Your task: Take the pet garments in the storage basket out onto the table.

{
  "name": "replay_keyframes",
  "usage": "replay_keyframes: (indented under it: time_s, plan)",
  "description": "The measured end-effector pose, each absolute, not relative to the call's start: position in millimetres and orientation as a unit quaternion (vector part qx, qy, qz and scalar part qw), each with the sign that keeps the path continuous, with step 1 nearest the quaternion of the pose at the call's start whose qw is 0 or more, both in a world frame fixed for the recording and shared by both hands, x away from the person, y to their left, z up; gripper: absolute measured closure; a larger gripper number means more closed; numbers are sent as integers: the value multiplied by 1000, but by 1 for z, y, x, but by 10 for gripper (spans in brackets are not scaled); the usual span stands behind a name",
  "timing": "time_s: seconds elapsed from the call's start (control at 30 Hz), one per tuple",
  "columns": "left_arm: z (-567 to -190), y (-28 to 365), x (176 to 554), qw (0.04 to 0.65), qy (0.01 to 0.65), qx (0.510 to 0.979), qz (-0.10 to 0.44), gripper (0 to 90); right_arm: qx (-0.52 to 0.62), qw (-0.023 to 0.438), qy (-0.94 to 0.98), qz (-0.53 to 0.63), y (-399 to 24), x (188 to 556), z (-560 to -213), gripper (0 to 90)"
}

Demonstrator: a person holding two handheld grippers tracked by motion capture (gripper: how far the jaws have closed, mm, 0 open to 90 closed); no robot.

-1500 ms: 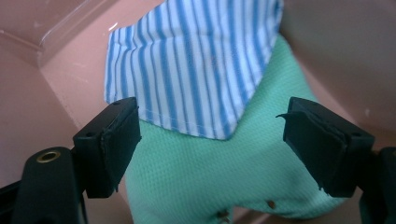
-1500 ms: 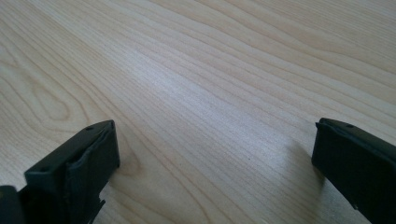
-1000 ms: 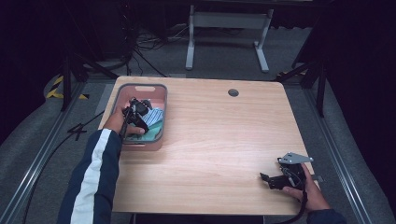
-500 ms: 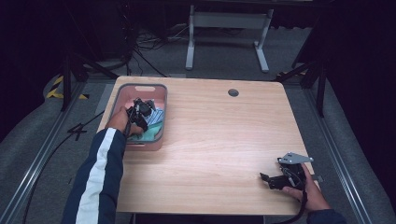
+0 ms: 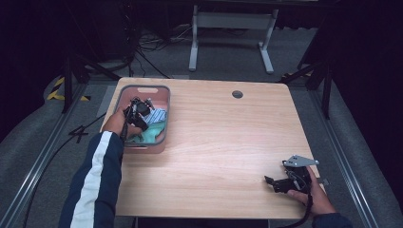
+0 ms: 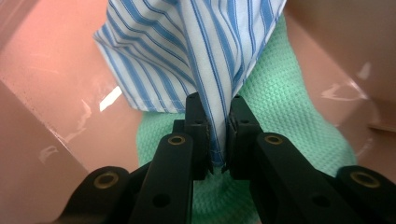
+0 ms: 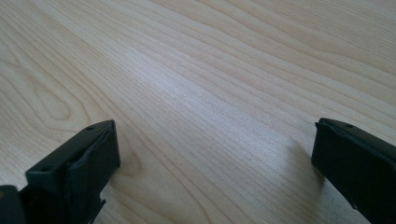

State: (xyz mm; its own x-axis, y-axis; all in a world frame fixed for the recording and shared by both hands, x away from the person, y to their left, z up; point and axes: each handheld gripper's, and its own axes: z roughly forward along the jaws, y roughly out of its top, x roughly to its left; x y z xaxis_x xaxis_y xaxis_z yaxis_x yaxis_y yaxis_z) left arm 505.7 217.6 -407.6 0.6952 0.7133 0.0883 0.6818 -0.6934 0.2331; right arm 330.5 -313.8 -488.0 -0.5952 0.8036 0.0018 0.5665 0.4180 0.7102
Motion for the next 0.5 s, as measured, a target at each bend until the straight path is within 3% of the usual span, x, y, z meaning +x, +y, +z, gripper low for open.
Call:
replay_keyframes:
  time_s: [0.5]
  plan:
    - [-379,226,488,153,381,901,142,821,417,172,824,344,-314,330,-488,13]
